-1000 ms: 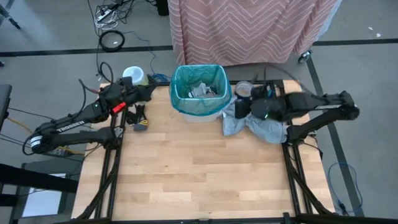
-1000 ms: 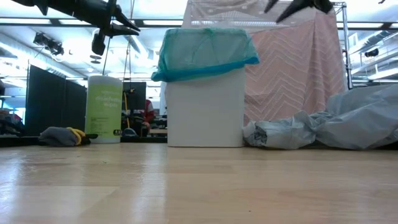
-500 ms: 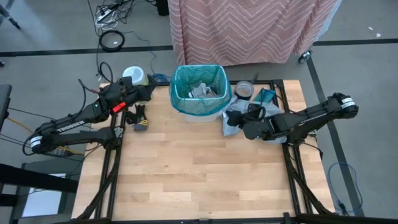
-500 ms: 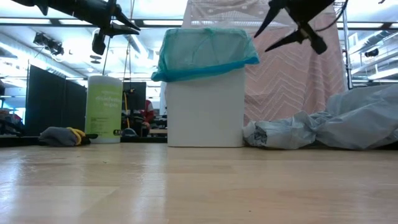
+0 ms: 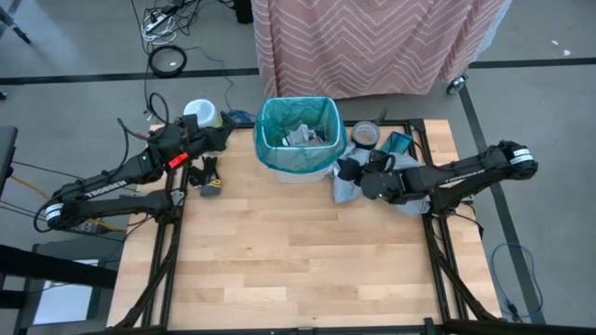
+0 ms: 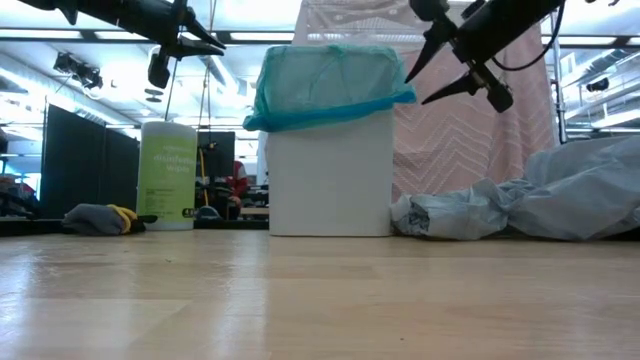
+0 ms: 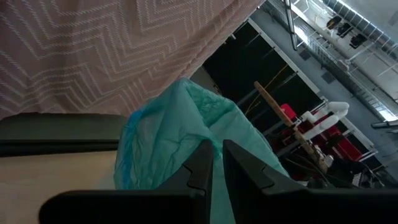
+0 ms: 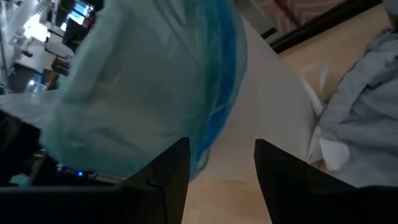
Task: Place trash/remove bag and relplace
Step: Close the trash bag
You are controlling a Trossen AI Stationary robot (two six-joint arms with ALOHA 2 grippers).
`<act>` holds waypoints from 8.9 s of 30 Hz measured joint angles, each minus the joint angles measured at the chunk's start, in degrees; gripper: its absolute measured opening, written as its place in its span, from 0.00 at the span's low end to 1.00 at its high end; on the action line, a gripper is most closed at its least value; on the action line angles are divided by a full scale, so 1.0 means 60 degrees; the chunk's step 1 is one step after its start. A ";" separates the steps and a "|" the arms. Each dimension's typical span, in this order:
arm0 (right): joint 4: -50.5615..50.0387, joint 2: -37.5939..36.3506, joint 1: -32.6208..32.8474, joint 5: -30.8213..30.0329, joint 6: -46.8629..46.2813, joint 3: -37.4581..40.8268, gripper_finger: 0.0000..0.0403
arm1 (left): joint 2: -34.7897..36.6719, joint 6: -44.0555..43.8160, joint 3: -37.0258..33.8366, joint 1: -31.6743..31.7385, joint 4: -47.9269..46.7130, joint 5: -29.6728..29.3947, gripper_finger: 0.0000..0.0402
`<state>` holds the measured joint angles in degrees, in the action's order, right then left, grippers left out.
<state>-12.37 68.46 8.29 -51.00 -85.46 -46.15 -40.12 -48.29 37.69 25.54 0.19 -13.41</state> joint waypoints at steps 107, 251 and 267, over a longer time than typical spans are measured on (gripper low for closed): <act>-0.0984 -0.0856 -0.1060 0.1457 0.0534 -0.0007 0.00 | -0.5468 -0.4411 0.0000 0.0930 0.6290 0.5559 0.12; -0.0672 -0.1027 -0.1657 0.2021 0.1189 -0.0004 0.00 | -0.6369 -0.3808 -0.1497 0.2971 0.9296 0.9107 0.37; -0.0664 -0.1027 -0.1664 0.1952 0.1199 -0.0004 0.00 | -0.6379 -0.4015 -0.1501 0.2561 0.9631 0.9193 0.37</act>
<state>-16.36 62.30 -1.69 -39.29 -78.27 -46.17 -78.39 -72.38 28.69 40.91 57.97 41.75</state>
